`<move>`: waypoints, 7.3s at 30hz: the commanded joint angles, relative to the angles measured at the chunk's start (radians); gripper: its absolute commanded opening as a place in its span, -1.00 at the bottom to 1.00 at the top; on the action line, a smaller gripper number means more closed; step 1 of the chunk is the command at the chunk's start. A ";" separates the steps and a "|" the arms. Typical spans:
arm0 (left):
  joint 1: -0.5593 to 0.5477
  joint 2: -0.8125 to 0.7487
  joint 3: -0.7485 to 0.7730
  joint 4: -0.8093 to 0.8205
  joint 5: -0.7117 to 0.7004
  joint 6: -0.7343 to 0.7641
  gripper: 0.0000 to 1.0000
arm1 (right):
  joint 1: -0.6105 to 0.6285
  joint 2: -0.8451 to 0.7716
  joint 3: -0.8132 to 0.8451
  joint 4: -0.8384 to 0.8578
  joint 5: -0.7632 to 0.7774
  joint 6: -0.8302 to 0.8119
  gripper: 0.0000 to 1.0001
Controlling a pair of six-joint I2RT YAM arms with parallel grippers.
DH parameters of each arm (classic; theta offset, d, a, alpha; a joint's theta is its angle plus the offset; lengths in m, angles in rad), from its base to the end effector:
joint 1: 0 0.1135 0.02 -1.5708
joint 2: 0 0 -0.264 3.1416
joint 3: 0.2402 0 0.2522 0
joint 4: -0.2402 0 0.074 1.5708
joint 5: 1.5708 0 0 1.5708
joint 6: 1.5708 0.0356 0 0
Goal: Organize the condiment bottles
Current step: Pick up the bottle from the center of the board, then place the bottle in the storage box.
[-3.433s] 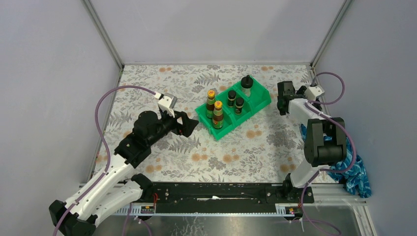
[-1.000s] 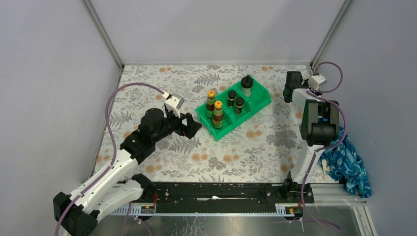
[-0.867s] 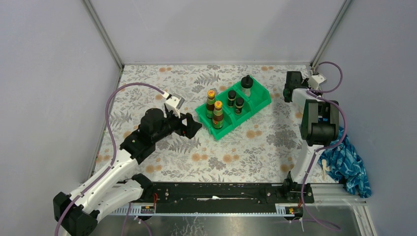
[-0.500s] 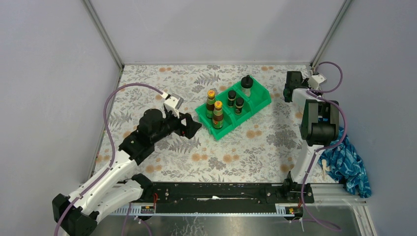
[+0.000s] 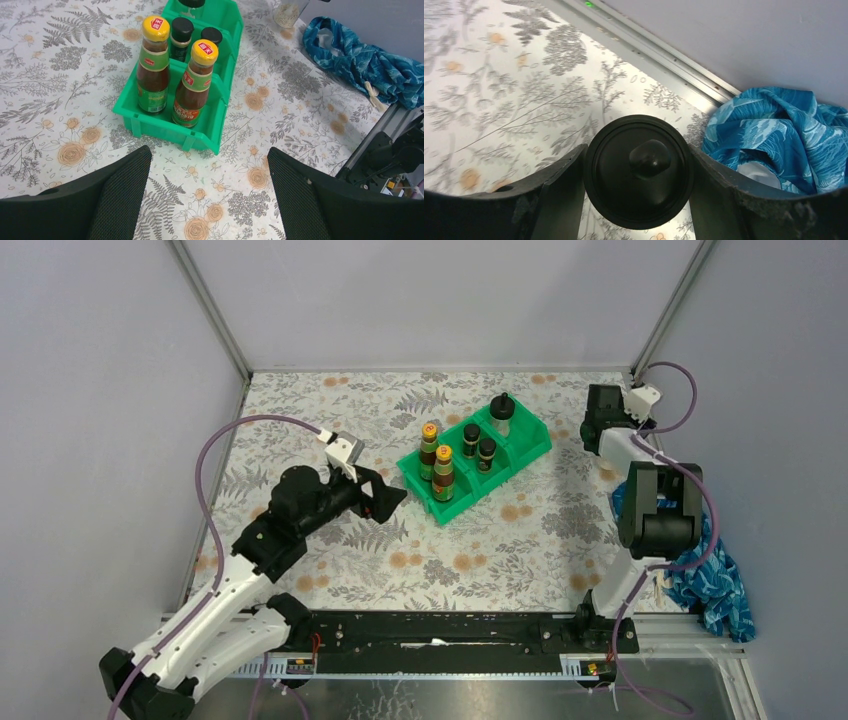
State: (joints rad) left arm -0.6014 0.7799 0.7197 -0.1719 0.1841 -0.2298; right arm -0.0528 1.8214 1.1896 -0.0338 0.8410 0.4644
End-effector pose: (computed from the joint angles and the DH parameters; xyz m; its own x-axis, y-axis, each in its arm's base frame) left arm 0.1501 -0.1109 0.3192 -0.3448 -0.0350 -0.9380 0.6415 0.7208 -0.2627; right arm 0.3935 -0.0474 0.2126 -0.2734 0.3135 -0.9094 0.8311 0.5530 -0.0592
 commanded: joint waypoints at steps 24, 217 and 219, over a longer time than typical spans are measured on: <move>-0.008 -0.054 -0.003 0.046 0.006 -0.003 0.82 | 0.124 -0.266 0.050 0.117 -0.672 -0.326 -1.00; -0.008 0.035 -0.003 0.045 0.040 -0.011 0.83 | 0.250 0.030 -0.081 0.549 -0.955 -0.714 0.58; -0.008 0.037 -0.002 0.046 0.040 -0.011 0.83 | 0.251 0.032 -0.078 0.546 -0.953 -0.714 0.68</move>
State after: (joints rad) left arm -0.6014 0.8200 0.7197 -0.1665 0.2039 -0.2317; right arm 0.1879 1.8507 1.0630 0.4561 -0.1234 -0.2481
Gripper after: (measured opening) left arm 0.914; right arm 0.799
